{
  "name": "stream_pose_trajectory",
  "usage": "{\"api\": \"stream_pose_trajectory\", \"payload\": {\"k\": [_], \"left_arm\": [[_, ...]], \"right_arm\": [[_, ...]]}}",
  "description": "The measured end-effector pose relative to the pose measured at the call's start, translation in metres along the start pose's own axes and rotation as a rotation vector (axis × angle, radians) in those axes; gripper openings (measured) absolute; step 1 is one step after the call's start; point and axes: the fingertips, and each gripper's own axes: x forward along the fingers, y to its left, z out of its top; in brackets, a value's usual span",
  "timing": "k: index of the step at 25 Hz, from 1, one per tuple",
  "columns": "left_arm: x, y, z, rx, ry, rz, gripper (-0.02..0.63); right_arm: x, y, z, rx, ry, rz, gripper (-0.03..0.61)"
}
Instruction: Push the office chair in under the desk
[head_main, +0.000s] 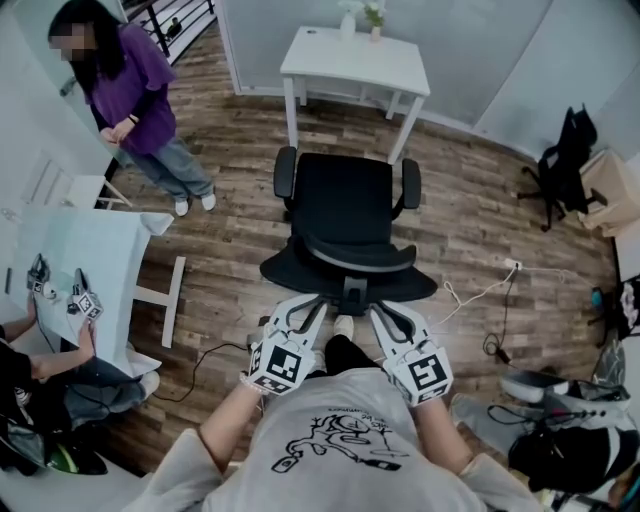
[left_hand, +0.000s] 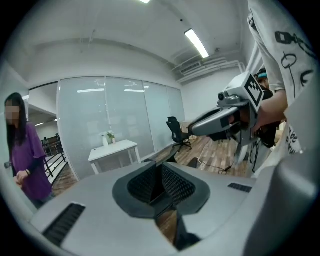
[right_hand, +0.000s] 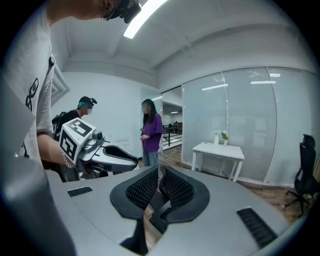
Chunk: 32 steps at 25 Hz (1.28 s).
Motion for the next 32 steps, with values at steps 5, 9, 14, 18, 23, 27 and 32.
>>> {"api": "stream_pose_trajectory", "payload": {"k": [5, 9, 14, 18, 23, 27, 32], "left_arm": [[0.024, -0.001, -0.043, 0.142, 0.139, -0.037, 0.091], [0.042, 0.003, -0.082, 0.311, 0.262, -0.055, 0.116], [0.066, 0.004, -0.123, 0.492, 0.399, -0.111, 0.15], [0.077, 0.004, -0.159, 0.61, 0.499, -0.156, 0.188], [0.088, 0.006, -0.195, 0.707, 0.585, -0.195, 0.202], [0.095, 0.01, -0.217, 0.738, 0.634, -0.206, 0.202], [0.1, 0.011, -0.223, 0.774, 0.649, -0.21, 0.202]], "right_arm": [[0.012, -0.012, -0.035, -0.167, 0.129, 0.004, 0.085], [0.025, -0.021, -0.069, -0.295, 0.232, 0.02, 0.123], [0.039, -0.036, -0.112, -0.463, 0.372, 0.056, 0.154], [0.045, -0.049, -0.157, -0.547, 0.504, 0.086, 0.177], [0.052, -0.07, -0.203, -0.601, 0.627, 0.112, 0.192], [0.052, -0.074, -0.208, -0.58, 0.62, 0.147, 0.216], [0.044, -0.082, -0.23, -0.686, 0.709, 0.179, 0.218]]}}
